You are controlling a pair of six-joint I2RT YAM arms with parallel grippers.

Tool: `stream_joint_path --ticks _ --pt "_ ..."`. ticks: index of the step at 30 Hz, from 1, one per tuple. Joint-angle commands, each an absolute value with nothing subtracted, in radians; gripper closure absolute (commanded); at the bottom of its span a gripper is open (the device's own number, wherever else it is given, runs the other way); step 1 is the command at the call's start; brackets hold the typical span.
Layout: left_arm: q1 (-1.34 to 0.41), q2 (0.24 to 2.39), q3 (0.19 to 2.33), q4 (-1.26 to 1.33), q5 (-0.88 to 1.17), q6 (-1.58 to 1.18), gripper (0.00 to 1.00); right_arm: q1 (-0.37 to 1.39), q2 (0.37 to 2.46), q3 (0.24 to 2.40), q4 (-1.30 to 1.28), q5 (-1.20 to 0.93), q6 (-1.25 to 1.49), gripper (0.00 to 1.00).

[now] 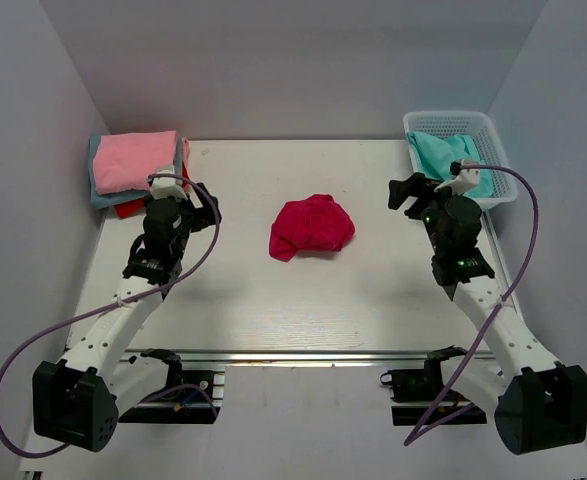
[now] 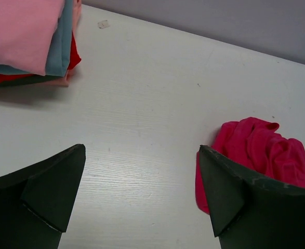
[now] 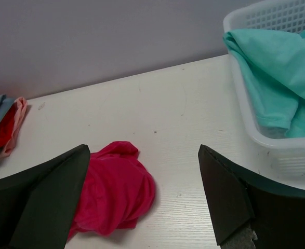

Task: Fold and stack the t-shirts
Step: Flatten out the tshirt

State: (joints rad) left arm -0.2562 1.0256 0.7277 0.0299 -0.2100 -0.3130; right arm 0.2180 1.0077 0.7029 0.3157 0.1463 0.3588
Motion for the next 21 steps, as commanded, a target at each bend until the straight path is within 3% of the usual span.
stream_joint_path --ticks 1,5,11,16,21 --pt "-0.253 0.991 0.721 0.001 -0.281 -0.345 0.00 0.222 0.979 0.677 0.367 0.072 0.351 0.10" --pt "-0.253 0.982 0.693 0.021 -0.258 -0.357 0.00 0.222 1.035 0.673 0.359 0.036 0.344 0.10" --pt "-0.253 1.015 0.640 0.136 -0.065 -0.348 0.00 0.221 1.199 0.799 0.264 -0.144 0.250 0.10" --pt "-0.276 1.143 0.649 0.184 0.119 -0.243 0.00 0.230 1.324 0.940 0.151 -0.307 0.223 0.10" --pt "-0.285 1.466 0.753 0.192 0.379 -0.258 0.00 0.253 1.520 1.012 0.123 -0.439 0.262 0.10"
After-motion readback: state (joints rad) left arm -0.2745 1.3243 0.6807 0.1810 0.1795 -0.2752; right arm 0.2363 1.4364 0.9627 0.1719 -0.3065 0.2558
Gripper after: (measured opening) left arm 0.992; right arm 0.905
